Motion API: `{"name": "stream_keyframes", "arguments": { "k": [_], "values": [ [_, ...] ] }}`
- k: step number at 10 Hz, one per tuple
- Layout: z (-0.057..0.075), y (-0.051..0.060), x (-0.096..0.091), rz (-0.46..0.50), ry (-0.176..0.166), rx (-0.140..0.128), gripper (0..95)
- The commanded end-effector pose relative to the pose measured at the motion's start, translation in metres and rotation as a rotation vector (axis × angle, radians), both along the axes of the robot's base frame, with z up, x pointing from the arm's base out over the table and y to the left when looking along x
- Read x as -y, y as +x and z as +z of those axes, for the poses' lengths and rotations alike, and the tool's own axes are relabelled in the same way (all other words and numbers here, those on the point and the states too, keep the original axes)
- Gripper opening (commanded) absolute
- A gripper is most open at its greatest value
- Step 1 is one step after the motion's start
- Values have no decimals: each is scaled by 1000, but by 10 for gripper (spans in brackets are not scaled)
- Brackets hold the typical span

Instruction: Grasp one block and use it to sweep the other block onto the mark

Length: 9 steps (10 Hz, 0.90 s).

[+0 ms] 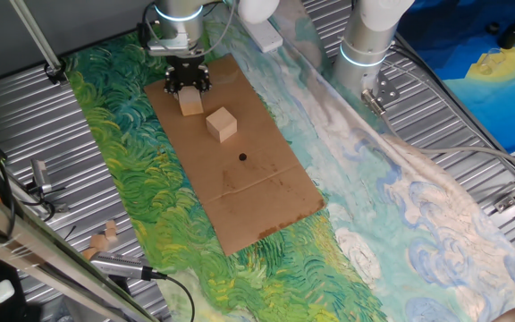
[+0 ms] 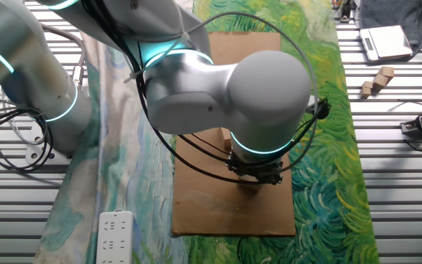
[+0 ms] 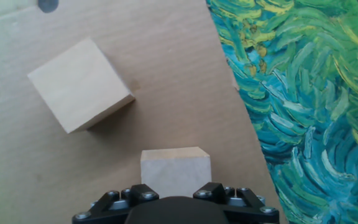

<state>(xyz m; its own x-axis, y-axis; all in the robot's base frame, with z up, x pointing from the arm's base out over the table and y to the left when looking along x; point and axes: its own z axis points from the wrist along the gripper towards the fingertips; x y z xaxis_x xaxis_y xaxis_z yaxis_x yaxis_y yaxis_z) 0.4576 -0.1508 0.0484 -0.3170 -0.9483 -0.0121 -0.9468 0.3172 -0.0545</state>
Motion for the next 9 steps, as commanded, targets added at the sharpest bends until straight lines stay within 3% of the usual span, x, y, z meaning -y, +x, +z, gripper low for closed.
{"name": "stream_keyframes", "arguments": {
  "k": [1,5,9],
  "values": [
    [0,0,0,21,6,5,0],
    [0,0,0,89,4,4,0],
    [0,0,0,117,32,10,0]
  ]
}}
